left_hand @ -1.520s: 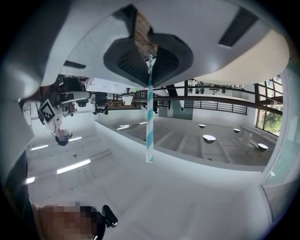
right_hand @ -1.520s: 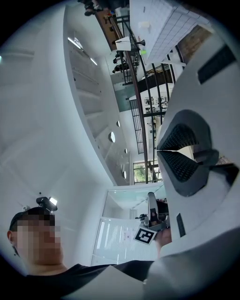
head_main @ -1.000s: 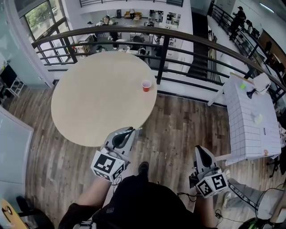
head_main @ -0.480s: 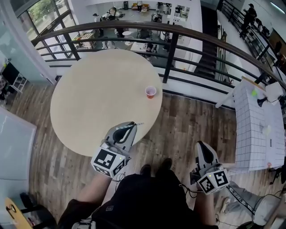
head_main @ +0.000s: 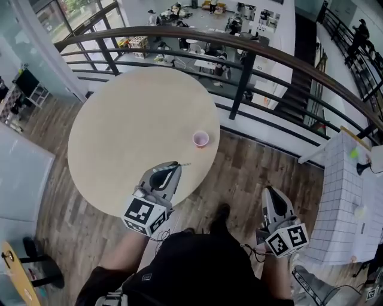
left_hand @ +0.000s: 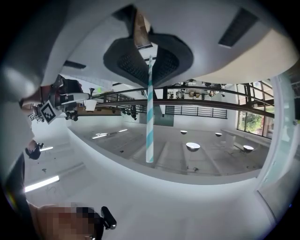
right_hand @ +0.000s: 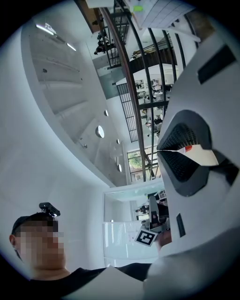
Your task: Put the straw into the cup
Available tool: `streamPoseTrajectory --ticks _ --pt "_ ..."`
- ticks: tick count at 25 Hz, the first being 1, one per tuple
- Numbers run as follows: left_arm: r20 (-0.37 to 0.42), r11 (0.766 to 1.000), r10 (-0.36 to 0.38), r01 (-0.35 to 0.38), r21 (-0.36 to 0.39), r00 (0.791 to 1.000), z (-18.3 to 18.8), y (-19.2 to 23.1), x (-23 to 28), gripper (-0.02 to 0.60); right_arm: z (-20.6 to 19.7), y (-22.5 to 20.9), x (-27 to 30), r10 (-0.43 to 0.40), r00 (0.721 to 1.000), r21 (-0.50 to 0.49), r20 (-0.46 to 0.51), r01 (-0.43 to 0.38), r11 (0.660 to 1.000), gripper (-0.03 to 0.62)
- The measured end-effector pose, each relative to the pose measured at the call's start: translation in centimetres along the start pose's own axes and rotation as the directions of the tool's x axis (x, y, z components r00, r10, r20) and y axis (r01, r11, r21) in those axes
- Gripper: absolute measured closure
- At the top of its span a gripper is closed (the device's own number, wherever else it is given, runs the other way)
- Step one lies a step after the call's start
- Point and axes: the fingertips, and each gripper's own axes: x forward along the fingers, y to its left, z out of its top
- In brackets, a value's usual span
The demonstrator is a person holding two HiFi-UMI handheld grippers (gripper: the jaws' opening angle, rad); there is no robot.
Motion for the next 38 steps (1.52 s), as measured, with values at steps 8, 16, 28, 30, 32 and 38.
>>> streamPoseTrajectory --ticks 8,16,28,30,32,38 --pt "-0.033 0.982 0.186 -0.187 -0.035 0.982 -1.4 -1.0 4.2 0.552 0.8 -6.6 3.6 0.189 0.981 -0.013 -0.039 -0.189 0.982 0.572" --pt "-0.019 0.957 0.285 -0.286 -0.038 0.958 -0.8 0.2 7.2 0.552 0.6 -8.4 8.7 0.304 0.948 0.025 -0.098 -0.303 0.953 0.572" --pt "-0.086 0.952 0.293 -0.299 -0.066 0.952 -4.2 4.7 11.0 0.552 -0.7 -5.3 17.2 0.417 0.887 0.044 -0.200 -0.417 0.908 0.572" --pt "-0.106 0.951 0.292 -0.300 -0.073 0.951 -5.1 5.5 11.6 0.552 -1.1 -5.0 18.4 0.427 0.880 0.055 -0.208 -0.425 0.903 0.572" --pt "-0.129 0.951 0.290 -0.301 -0.071 0.948 -6.0 6.2 12.2 0.552 -1.6 -5.0 19.4 0.428 0.878 0.067 -0.213 -0.424 0.903 0.572" --pt "-0.184 0.955 0.260 -0.280 -0.095 0.948 -10.4 6.2 9.6 0.552 -5.1 -1.4 18.9 0.427 0.875 0.089 -0.227 -0.418 0.904 0.572"
